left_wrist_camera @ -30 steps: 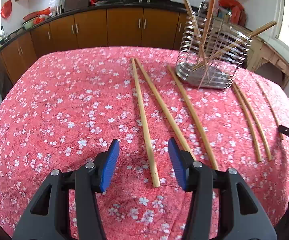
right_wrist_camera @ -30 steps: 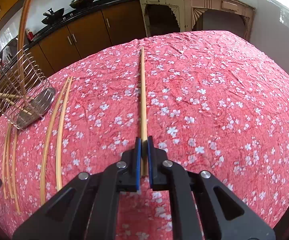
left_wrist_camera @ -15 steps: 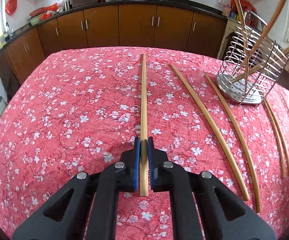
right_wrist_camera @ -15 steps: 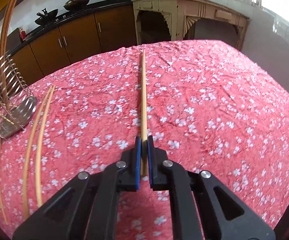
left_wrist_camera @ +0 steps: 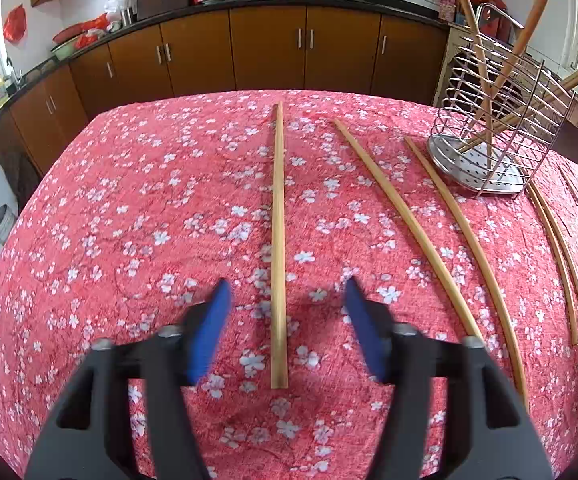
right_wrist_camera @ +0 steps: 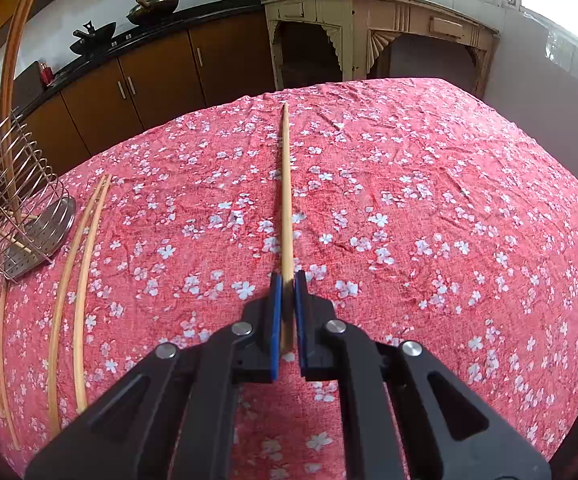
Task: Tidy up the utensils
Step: 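Close the left gripper on a chopstick while the right gripper holds its chopstick, then lift both chopsticks upright and carry them over the wire holder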
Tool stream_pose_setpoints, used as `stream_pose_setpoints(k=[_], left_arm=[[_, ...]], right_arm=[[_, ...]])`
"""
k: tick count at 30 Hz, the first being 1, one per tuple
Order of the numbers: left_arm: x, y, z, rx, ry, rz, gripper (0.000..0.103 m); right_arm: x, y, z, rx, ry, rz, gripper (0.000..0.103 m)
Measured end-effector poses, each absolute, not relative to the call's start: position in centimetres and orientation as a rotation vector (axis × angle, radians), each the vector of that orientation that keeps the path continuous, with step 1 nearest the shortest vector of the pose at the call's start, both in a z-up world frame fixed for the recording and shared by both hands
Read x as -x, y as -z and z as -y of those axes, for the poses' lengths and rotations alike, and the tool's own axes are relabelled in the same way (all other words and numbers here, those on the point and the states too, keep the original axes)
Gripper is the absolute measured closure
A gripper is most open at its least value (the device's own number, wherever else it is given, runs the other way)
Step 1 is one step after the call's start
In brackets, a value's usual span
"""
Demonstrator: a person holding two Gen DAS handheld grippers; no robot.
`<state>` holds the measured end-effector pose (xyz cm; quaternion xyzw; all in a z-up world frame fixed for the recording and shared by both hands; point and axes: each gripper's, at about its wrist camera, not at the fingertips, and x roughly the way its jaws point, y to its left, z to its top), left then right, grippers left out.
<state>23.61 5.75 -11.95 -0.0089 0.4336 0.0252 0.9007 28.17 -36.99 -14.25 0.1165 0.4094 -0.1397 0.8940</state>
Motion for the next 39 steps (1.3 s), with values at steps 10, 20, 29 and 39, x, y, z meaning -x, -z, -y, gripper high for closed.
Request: stream_pose_setpoints(k=[10, 20, 29, 39], left_arm=[[-22.8, 12.0, -6.3, 0.048, -0.061, -0.889, 0.051], [-21.8, 11.8, -5.8, -0.002, -0.069, -0.891, 0.074], [-20.8, 11.4, -6.6, 0.026, -0.057, -0.871, 0.096], [-16.8, 5.0, -7.6, 0.022, -0.071, -0.592, 0.096]], right_arm=[[-28.1, 14.3, 37.0, -0.239, 0.289, -0.850, 0.095], [-27.7, 14.2, 36.9, -0.234, 0.286, -0.852, 0.095], [-26.0, 13.3, 36.7, -0.226, 0.268, -0.797, 0.096], [-21.3, 5.0, 35.6, -0.115, 0.280, -0.479, 0.096]])
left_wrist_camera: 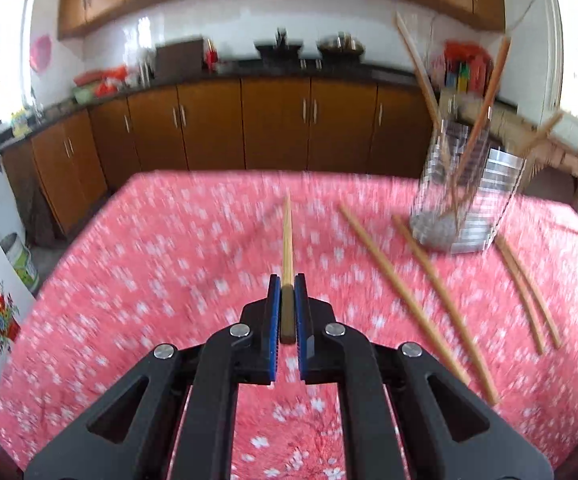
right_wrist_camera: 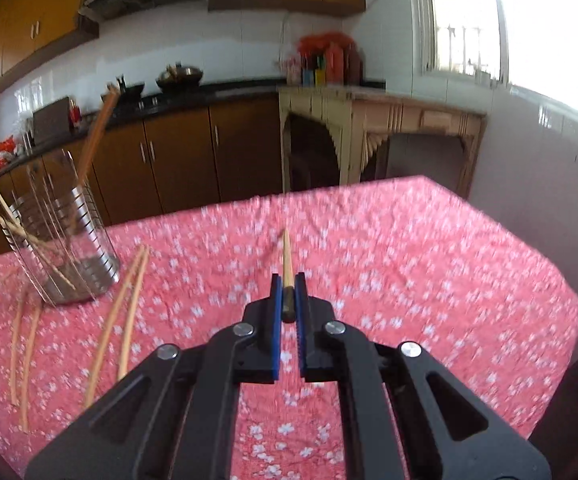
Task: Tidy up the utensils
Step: 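Lift both chopsticks upright and carry them over the wire holder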
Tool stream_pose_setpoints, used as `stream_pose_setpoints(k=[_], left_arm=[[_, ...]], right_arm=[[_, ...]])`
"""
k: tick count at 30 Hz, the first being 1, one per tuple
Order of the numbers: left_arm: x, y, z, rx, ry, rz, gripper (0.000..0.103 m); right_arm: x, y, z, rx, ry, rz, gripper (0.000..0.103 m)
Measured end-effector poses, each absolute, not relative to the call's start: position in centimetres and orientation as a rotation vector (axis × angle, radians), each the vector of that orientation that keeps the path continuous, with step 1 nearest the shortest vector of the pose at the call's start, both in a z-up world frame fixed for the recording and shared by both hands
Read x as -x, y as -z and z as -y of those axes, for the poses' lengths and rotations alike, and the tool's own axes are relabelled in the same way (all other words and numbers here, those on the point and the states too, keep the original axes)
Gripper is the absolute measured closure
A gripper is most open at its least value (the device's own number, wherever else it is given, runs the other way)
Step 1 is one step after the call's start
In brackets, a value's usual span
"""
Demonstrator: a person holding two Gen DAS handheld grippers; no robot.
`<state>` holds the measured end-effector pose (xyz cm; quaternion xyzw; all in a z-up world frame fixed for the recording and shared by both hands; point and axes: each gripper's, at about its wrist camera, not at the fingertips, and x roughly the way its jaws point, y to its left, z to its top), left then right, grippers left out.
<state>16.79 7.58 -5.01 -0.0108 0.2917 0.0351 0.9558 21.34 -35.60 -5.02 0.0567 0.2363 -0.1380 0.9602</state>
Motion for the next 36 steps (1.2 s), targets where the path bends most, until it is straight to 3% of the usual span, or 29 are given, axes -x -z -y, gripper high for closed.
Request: stream_pose_setpoints(k=[10, 36], left_arm=[[-14.9, -1.4, -8.9, 0.092, -0.117, -0.328, 0.096], [-13.4, -6.5, -8.4, 0.144, -0.031, -0.238, 0.096]], right_arm=[[-19.5, -1.3, 35.1, -0.147, 0.239, -0.288, 0.096], [-16.6, -7.8, 33.3, -0.217, 0.060, -0.178, 0.096]])
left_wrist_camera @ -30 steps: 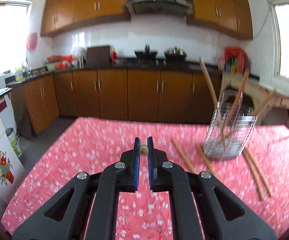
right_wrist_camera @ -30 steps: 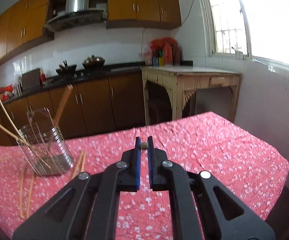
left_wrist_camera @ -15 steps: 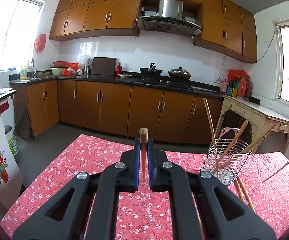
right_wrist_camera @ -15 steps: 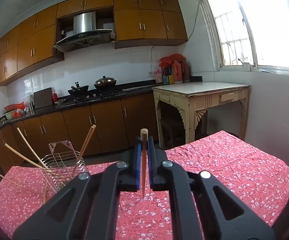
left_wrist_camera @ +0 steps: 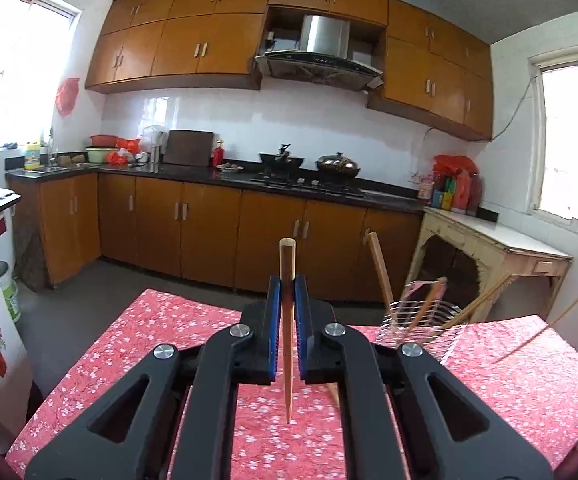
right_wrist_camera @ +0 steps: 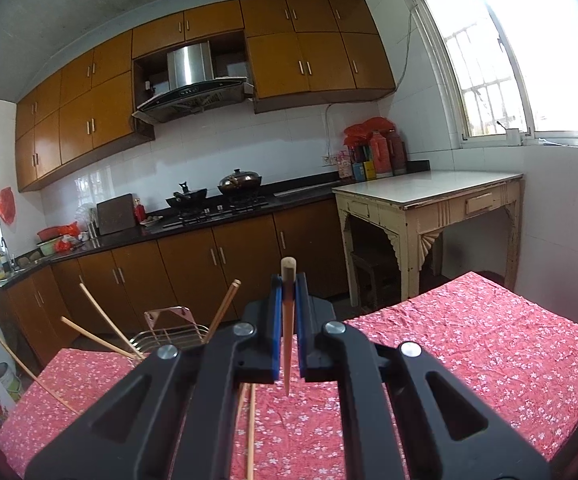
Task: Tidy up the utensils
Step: 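Lift both chopsticks upright and carry them over the wire holder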
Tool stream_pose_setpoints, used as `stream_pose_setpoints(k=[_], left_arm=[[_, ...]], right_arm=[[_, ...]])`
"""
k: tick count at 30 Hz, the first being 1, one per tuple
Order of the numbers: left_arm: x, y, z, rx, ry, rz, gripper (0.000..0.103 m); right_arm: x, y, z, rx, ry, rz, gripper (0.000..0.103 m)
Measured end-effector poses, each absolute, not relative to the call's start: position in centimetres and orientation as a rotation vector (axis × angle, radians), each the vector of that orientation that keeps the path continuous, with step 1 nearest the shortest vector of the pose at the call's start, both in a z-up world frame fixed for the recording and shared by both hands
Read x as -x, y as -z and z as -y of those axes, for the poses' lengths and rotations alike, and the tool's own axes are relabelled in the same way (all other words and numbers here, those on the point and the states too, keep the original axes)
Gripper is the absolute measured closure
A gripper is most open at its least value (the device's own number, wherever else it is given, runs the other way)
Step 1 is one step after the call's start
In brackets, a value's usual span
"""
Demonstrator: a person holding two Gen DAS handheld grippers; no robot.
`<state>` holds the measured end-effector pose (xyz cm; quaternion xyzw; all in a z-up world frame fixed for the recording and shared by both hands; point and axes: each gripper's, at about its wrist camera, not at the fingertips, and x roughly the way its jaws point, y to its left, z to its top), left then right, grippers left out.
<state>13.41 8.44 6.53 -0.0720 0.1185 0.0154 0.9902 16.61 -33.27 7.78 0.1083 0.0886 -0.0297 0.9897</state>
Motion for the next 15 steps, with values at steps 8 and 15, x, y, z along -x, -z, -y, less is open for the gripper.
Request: stream_pose_setpoints(k=[8, 15], left_arm=[[-11.4, -10.1, -5.9, 0.182, 0.147, -0.205, 0.096], [-11.0, -13.6, -2.4, 0.198, 0.267, -0.151, 0.096]], right_arm=[[-14.9, -10.4, 32.0, -0.243, -0.036, -0.156, 0.096], [-14.2, -12.9, 30.5, -0.252, -0.115, -0.122, 0.096]])
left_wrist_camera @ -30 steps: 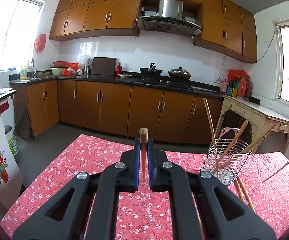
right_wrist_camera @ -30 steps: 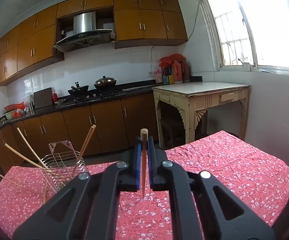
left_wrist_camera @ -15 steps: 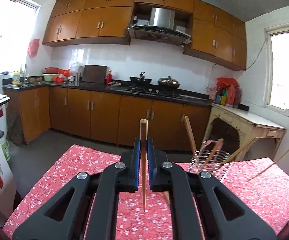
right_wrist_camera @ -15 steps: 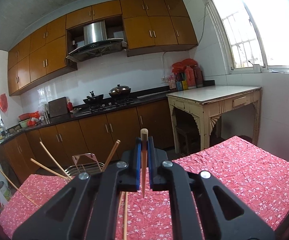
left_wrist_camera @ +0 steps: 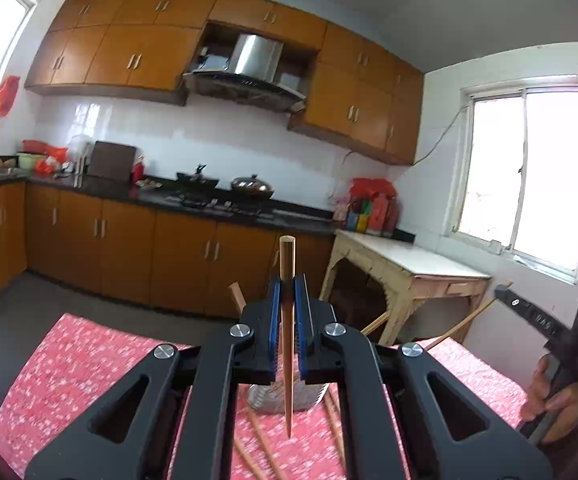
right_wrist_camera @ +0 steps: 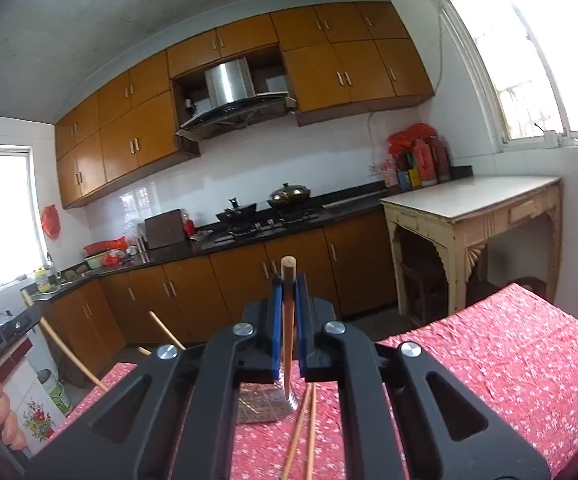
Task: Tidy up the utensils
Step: 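Lift both chopsticks upright and carry them over the wire holder, then lower the chopsticks into the wire holder and open both grippers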
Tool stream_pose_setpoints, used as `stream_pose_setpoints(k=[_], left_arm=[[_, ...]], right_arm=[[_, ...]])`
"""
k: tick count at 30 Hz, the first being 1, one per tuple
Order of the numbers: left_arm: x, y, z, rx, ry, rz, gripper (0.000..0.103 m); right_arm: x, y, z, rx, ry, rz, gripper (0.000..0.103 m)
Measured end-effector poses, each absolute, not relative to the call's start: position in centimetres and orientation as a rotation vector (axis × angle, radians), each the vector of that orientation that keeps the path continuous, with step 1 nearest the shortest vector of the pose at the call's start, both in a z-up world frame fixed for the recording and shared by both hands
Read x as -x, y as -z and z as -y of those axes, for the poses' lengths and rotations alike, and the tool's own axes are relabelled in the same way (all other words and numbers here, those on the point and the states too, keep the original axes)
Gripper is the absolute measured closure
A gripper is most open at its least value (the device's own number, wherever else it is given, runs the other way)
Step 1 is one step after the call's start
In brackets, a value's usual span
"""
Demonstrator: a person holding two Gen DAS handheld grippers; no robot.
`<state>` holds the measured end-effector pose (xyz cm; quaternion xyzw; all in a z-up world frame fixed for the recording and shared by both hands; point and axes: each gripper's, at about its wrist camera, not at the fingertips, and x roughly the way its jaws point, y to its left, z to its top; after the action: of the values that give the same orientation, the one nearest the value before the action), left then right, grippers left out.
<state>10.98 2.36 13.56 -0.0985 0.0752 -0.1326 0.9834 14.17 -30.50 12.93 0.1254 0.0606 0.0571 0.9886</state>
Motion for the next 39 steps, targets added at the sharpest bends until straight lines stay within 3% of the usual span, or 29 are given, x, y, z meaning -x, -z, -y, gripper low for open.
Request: stream_pose_setpoints(k=[16, 36, 39], left_arm=[[-18.2, -17.9, 3.4, 0.191, 0.077, 0.011, 0.096], [-25.5, -12.9, 4.3, 0.161, 0.011, -0.155, 0.096], [-25.5, -12.9, 3.8, 0.169, -0.003, -0.173, 0.094]], right_arm=[[-22.2, -17.9, 24.3, -0.163, -0.153, -0.051, 0.096], [-32.0, -11.7, 22.5, -0.159, -0.150, -0.259, 0.095], [-31.7, -11.3, 22.7, -0.147, -0.120, -0.260, 0.088]])
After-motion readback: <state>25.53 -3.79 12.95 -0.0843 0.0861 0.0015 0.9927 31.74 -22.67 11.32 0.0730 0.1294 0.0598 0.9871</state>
